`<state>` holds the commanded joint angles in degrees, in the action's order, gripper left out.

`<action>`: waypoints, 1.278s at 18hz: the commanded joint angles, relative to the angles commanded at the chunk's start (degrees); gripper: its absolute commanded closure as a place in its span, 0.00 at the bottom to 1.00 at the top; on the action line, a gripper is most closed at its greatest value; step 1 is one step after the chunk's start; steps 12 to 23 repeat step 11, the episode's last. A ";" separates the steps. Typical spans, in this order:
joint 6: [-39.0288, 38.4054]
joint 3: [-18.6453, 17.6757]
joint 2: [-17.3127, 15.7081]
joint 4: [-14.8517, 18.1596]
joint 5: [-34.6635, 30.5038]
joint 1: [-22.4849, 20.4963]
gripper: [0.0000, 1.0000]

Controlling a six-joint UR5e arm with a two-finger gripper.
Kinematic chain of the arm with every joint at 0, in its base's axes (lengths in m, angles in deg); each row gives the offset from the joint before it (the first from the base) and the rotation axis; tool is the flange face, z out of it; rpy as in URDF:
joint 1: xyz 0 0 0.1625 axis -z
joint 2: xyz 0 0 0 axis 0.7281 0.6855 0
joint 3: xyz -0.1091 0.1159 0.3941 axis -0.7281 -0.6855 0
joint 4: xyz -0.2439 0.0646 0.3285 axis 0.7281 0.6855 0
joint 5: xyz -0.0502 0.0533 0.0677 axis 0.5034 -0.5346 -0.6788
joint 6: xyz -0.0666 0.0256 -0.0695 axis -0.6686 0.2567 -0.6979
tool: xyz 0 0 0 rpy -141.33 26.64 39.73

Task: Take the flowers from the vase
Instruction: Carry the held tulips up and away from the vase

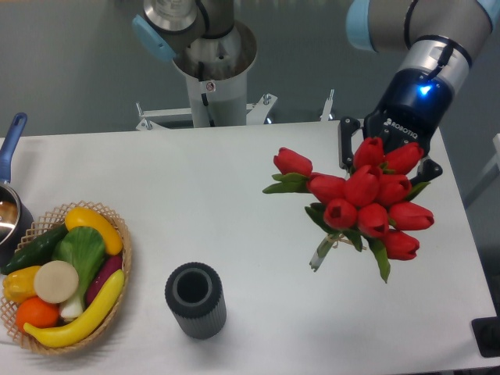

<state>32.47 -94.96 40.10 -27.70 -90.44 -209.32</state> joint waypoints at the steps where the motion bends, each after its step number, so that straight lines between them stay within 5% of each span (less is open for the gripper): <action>1: 0.00 0.00 0.00 0.09 0.00 0.00 0.72; 23: 1.23 -1.23 0.09 0.09 0.00 -0.96 0.72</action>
